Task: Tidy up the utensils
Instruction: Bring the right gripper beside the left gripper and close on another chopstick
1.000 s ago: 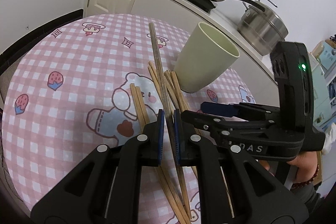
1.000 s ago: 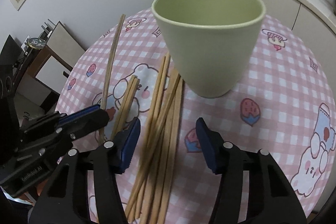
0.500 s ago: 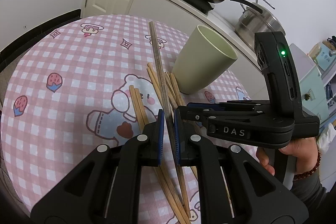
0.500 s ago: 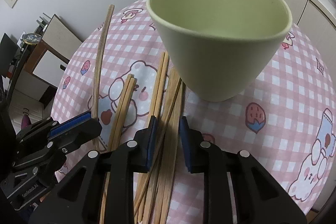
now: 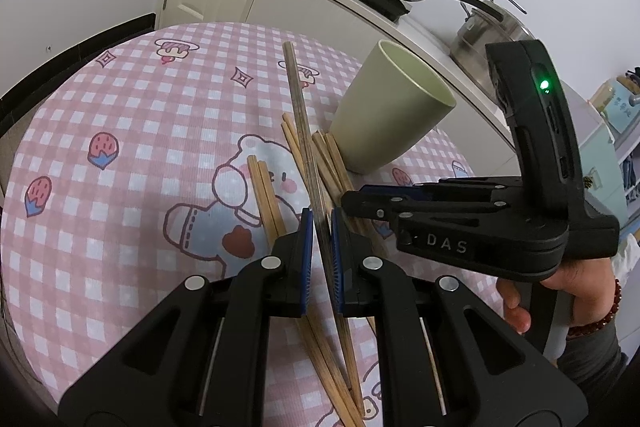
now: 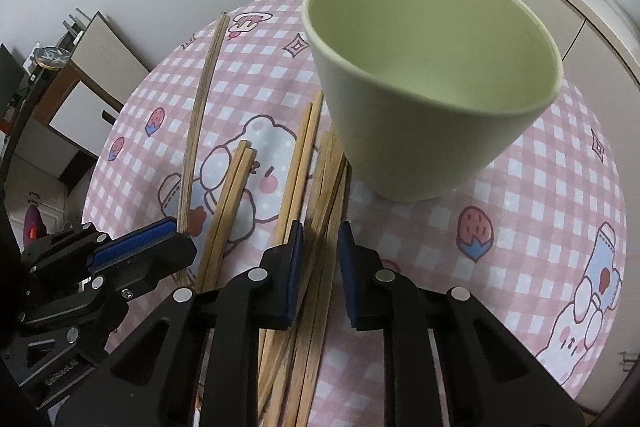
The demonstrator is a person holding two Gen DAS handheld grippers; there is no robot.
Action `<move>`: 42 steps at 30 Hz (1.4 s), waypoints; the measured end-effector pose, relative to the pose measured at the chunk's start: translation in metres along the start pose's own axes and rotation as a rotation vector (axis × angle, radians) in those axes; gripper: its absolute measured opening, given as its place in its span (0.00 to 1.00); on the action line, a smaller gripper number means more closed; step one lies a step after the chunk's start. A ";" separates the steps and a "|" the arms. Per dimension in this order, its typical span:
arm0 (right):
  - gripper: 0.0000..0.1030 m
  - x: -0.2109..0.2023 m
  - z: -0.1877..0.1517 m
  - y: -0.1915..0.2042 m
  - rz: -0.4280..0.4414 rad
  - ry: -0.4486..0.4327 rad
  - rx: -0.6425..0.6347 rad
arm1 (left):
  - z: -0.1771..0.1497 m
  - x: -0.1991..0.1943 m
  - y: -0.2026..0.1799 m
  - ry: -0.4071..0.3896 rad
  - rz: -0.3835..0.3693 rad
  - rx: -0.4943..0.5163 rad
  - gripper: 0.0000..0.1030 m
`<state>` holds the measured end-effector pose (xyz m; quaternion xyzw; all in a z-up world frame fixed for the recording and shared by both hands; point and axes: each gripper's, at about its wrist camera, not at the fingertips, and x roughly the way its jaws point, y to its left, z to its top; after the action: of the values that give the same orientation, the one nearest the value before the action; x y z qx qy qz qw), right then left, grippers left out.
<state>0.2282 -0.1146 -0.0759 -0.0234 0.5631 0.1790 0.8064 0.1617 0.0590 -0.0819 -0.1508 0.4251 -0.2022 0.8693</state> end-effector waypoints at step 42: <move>0.04 -0.010 -0.007 -0.007 0.070 -0.002 -0.010 | 0.012 0.046 -0.007 0.093 0.020 -0.015 0.09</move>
<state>0.2211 -0.1257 -0.0705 -0.0074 0.5617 0.2100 0.8002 0.1955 0.0316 -0.1030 -0.1432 0.4678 -0.1971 0.8496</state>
